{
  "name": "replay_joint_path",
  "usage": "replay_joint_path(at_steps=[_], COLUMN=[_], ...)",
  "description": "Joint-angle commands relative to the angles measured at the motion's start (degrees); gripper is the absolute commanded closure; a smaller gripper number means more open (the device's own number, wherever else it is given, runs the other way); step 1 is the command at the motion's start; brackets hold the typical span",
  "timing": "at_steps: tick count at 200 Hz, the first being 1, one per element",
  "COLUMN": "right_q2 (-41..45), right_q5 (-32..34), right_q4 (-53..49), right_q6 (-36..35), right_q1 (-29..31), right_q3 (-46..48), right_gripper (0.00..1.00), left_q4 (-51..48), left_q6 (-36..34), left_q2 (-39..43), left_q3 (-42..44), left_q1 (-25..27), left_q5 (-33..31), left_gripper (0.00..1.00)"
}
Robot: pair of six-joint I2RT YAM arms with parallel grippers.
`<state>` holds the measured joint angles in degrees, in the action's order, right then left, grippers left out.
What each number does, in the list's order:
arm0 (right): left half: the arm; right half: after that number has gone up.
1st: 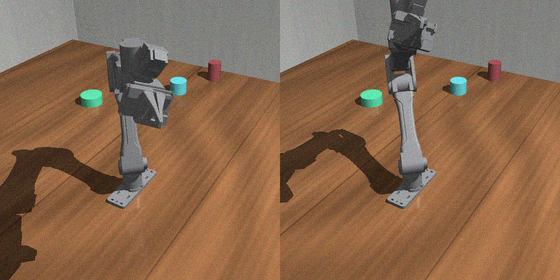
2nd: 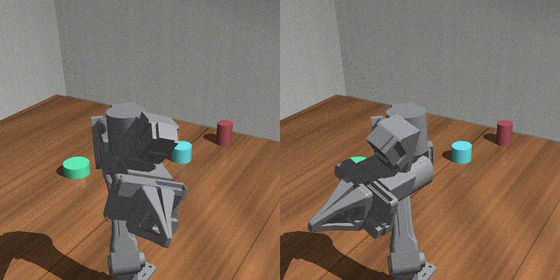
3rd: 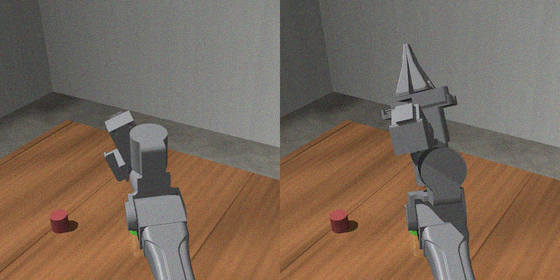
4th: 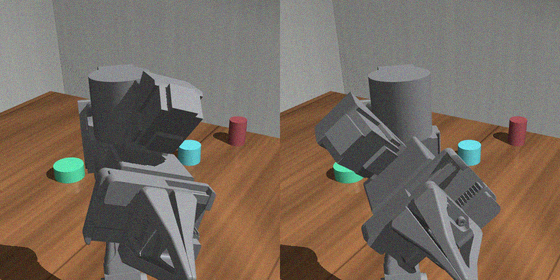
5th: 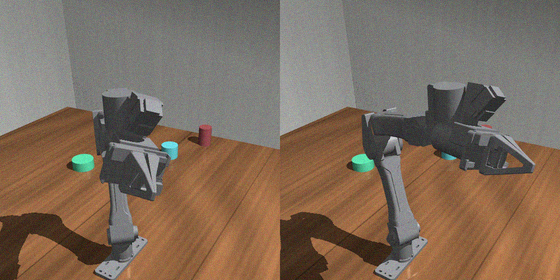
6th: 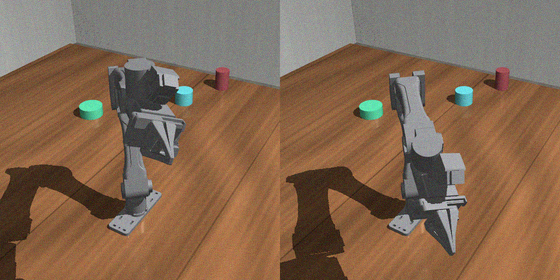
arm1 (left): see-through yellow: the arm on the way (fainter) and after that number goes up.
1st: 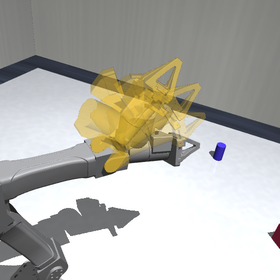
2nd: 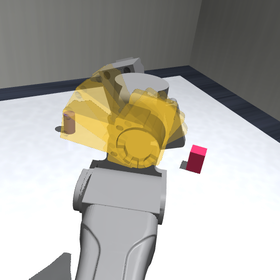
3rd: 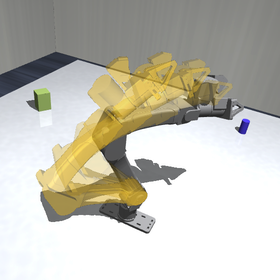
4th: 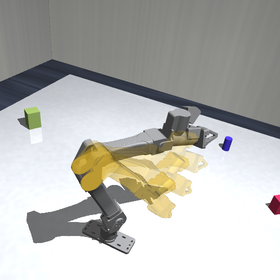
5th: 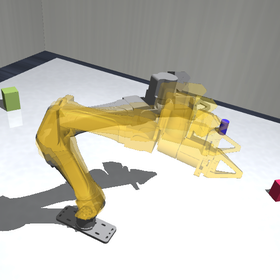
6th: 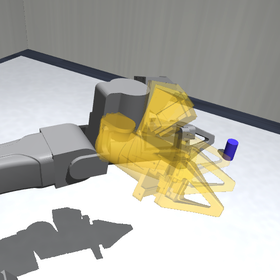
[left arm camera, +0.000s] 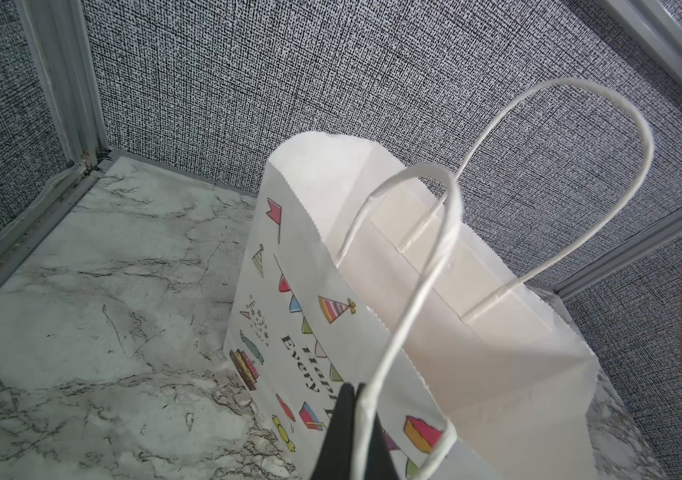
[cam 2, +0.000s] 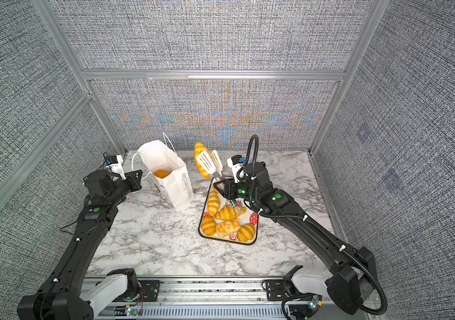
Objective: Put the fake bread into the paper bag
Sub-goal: 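Lift the croissant with the tongs toward the bag, then carry the clamped croissant with the right tongs over the bag opening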
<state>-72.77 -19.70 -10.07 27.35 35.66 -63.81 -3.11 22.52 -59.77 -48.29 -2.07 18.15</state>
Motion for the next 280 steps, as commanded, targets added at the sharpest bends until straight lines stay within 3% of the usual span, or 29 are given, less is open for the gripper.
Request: replay_joint_path(at_steps=[1, 280], right_q2=[-0.82, -20.45], right_q5=[-0.42, -2.54], right_q4=[3.75, 4.95], right_q6=[-1.49, -2.93], right_q1=[1.25, 11.38], right_q3=[-1.93, -23.61], right_gripper=[0.62, 0.62], left_q4=[0.62, 0.48], left_q6=[-0.13, -0.20], left_q2=[-0.17, -0.44], left_q3=[0.04, 0.13], left_q1=[-0.04, -0.05], left_q5=[0.74, 0.62], left_gripper=[1.00, 1.00])
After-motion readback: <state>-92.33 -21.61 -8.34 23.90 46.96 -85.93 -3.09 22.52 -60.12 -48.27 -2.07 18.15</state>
